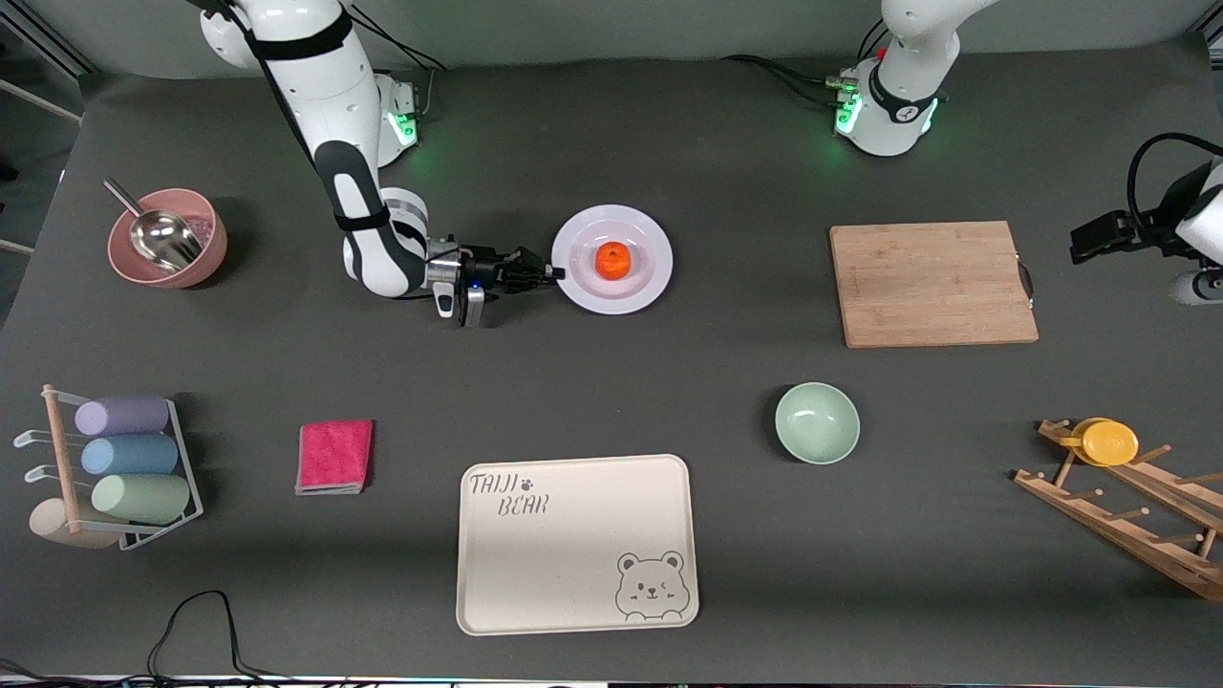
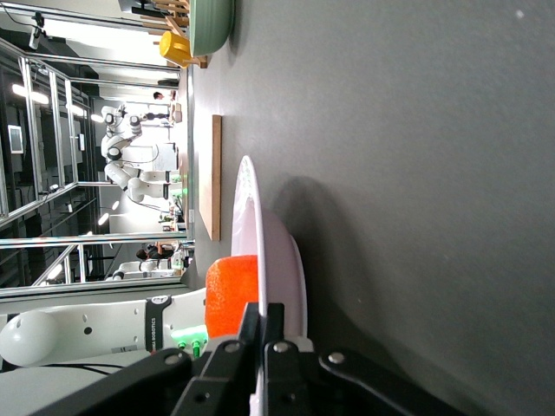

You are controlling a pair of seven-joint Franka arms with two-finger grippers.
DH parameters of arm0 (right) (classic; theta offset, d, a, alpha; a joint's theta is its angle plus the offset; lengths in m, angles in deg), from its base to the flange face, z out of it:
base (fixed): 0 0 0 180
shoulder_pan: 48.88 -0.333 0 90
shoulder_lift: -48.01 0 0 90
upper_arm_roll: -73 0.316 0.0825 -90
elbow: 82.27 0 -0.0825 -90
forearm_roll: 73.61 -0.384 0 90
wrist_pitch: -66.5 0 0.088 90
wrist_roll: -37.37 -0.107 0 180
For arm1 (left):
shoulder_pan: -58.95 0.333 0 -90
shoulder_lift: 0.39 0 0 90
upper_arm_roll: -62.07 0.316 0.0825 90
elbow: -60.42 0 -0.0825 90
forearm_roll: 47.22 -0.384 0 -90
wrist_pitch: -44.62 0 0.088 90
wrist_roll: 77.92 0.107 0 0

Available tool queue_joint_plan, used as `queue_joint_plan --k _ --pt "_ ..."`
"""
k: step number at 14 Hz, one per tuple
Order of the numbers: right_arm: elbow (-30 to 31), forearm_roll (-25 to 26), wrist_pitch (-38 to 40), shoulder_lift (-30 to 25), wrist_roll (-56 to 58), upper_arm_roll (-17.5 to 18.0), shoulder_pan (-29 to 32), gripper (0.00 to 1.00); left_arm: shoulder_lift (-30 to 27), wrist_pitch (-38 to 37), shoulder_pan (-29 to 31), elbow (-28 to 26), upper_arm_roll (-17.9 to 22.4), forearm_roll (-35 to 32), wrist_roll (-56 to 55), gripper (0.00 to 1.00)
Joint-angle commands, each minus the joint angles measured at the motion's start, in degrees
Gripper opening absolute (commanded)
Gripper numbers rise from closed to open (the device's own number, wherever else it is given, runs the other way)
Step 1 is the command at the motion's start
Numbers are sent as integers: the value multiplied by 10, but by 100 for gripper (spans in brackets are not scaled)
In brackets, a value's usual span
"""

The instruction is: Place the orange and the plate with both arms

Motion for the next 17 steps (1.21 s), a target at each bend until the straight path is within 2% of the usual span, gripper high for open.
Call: queue_joint_plan --k 1,3,4,7,10,13,15,17 --pt "-5 -17 20 -23 10 -6 6 0 -63 7 -128 -55 129 17 16 100" --pt "-5 -16 32 -52 3 -9 27 0 -95 20 -248 -94 242 13 16 100" --pt "-5 -11 34 -72 -17 -10 34 0 -112 25 -271 -113 265 13 16 100" --pt "-5 -3 32 -139 -106 -18 36 0 -134 26 -274 -130 264 12 -2 100" --pt "-14 3 32 -157 -135 -19 36 0 -128 36 -275 -130 264 12 -2 100" --pt "-67 18 29 -129 -164 -27 50 0 -127 63 -275 -147 265 9 -3 100" --pt "-146 90 29 -100 -234 -43 78 0 -122 66 -274 -147 265 10 -3 100" --pt "-233 116 30 -56 -281 -43 108 0 -122 63 -275 -147 265 9 -4 100"
